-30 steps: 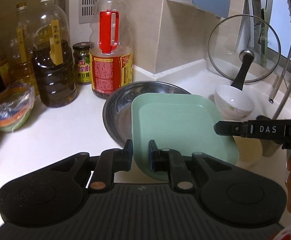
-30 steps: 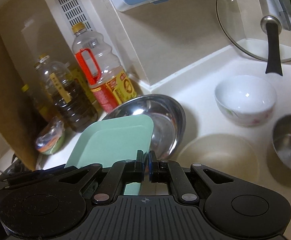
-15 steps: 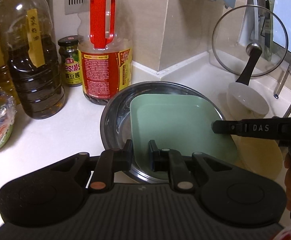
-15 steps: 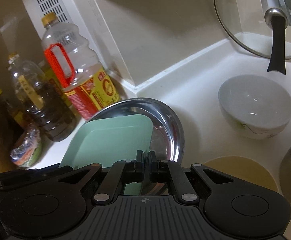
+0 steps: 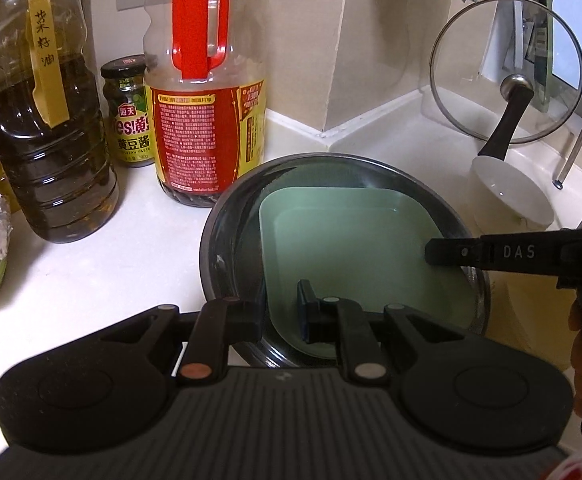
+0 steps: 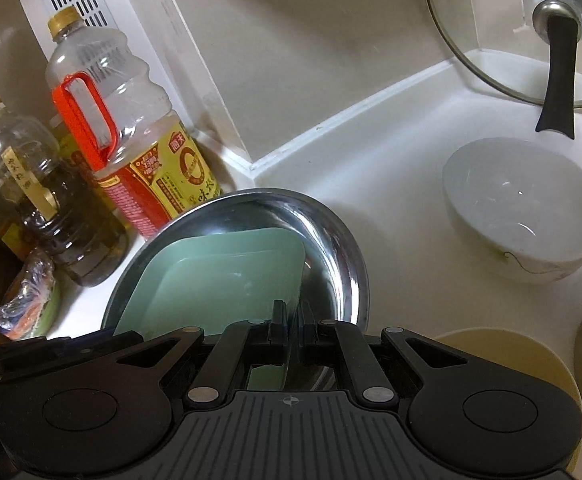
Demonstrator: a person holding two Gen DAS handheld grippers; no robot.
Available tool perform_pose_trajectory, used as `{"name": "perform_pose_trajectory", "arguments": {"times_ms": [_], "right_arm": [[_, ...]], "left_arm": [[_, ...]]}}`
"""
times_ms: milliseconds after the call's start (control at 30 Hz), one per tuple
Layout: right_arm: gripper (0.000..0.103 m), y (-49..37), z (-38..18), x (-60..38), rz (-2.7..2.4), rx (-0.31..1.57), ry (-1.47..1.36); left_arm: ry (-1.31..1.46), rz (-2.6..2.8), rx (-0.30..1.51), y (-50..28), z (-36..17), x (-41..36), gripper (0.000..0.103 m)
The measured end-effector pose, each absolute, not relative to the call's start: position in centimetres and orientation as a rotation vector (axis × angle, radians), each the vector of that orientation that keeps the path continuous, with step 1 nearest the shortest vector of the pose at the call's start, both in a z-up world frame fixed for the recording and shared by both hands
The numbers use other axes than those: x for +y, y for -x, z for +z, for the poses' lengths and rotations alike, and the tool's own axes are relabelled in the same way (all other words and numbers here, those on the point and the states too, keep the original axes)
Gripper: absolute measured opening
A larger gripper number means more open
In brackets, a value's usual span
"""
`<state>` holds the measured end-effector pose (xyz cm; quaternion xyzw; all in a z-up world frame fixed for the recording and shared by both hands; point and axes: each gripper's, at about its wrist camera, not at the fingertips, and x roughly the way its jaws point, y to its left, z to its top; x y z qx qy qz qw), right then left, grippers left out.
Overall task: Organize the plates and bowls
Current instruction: 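Lower the green tray into the steel basin with both grippers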
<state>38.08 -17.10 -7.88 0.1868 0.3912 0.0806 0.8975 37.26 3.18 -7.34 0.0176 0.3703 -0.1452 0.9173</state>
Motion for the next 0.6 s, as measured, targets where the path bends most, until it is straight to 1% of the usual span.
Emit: {"name": "perform_pose_trajectory", "arguments": {"times_ms": [600], "right_arm": [[0.005, -39.04, -8.41, -17.14, 0.149, 0.839, -0.382]], "left_arm": [[-0.061, -0.293, 0.769, -38.07, -7.87, 2.62, 0.015]]}}
